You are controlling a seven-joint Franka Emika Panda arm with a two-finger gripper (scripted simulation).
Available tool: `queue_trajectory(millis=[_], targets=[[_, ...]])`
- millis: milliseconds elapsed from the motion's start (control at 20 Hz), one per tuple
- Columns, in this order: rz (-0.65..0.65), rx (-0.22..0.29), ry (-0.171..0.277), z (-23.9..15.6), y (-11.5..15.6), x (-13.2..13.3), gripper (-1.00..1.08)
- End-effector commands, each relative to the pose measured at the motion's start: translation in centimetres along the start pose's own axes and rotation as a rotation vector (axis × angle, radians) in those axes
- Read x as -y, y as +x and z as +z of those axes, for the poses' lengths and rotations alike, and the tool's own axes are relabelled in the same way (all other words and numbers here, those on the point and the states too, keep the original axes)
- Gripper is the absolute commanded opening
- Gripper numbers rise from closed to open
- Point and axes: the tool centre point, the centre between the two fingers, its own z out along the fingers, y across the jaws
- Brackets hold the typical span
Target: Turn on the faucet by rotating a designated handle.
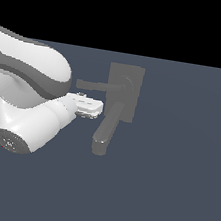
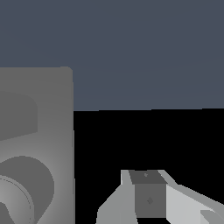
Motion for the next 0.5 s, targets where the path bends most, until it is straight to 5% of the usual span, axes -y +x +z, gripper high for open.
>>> queue_trajectory(millis=[0,450], targets=[[-0.020,-0.004,0.005,0.08,0.05,0.57,-1.00],[-0.032,-0.006,0.008,0.13,-0.32,0.87,-1.00]])
